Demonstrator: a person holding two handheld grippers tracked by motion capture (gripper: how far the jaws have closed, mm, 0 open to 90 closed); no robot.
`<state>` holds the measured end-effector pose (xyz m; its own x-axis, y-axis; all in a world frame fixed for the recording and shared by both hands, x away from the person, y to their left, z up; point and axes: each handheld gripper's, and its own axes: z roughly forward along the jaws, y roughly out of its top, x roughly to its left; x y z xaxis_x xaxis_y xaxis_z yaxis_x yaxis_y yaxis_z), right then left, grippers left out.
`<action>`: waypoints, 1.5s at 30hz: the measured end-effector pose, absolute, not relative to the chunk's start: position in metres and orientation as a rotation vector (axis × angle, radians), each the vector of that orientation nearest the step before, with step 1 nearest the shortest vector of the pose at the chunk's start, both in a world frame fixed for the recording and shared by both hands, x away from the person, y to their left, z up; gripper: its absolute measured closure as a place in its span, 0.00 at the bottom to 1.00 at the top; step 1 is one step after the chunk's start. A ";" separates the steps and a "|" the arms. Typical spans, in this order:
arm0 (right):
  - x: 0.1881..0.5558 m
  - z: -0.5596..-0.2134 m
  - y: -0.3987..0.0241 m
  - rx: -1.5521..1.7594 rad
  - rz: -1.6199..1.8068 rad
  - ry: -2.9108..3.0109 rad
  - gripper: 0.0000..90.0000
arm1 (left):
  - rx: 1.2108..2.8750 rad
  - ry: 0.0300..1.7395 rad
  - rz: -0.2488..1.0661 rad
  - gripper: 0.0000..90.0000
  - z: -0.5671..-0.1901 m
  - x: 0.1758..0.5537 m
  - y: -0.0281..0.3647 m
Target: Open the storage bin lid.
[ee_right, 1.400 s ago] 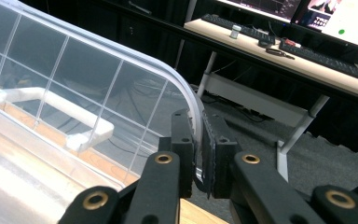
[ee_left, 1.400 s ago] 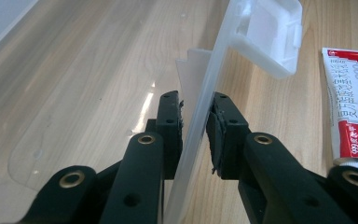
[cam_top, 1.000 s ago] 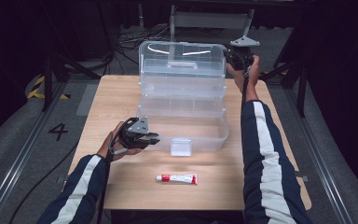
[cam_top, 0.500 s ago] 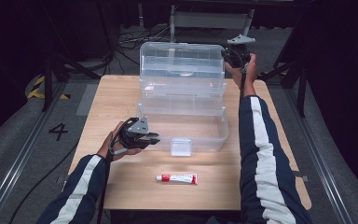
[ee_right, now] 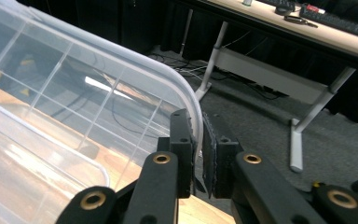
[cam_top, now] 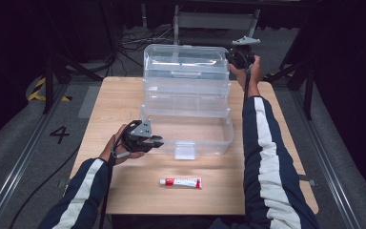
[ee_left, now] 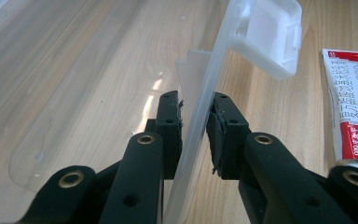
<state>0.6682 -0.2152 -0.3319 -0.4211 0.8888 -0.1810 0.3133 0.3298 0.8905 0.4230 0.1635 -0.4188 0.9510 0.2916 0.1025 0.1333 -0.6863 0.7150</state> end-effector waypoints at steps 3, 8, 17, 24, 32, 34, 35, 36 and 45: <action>0.671 -0.335 -0.215 1.077 1.066 1.903 0.93 | 2.332 0.295 0.267 0.84 -0.419 0.423 0.164; 0.676 -0.337 -0.214 1.098 1.042 1.926 0.93 | 2.331 0.295 0.267 0.84 -0.419 0.423 0.164; 0.679 -0.344 -0.224 1.137 1.071 1.945 1.00 | 2.319 0.307 0.271 0.85 -0.420 0.424 0.164; 0.676 -0.347 -0.228 1.145 1.055 1.943 1.00 | 2.318 0.306 0.262 0.85 -0.421 0.425 0.164; 0.670 -0.342 -0.230 1.131 1.065 1.938 0.99 | 2.316 0.310 0.261 0.85 -0.421 0.425 0.164; 0.668 -0.342 -0.230 1.122 1.061 1.939 0.98 | 2.315 0.312 0.261 0.85 -0.421 0.425 0.164; 0.668 -0.342 -0.230 1.123 1.069 1.942 0.97 | 2.315 0.313 0.265 0.84 -0.421 0.425 0.164; 0.667 -0.342 -0.229 1.122 1.069 1.944 0.97 | 2.315 0.311 0.261 0.84 -0.421 0.425 0.164; 0.650 -0.338 -0.223 1.074 1.100 1.966 0.98 | 2.310 0.301 0.261 0.84 -0.422 0.425 0.165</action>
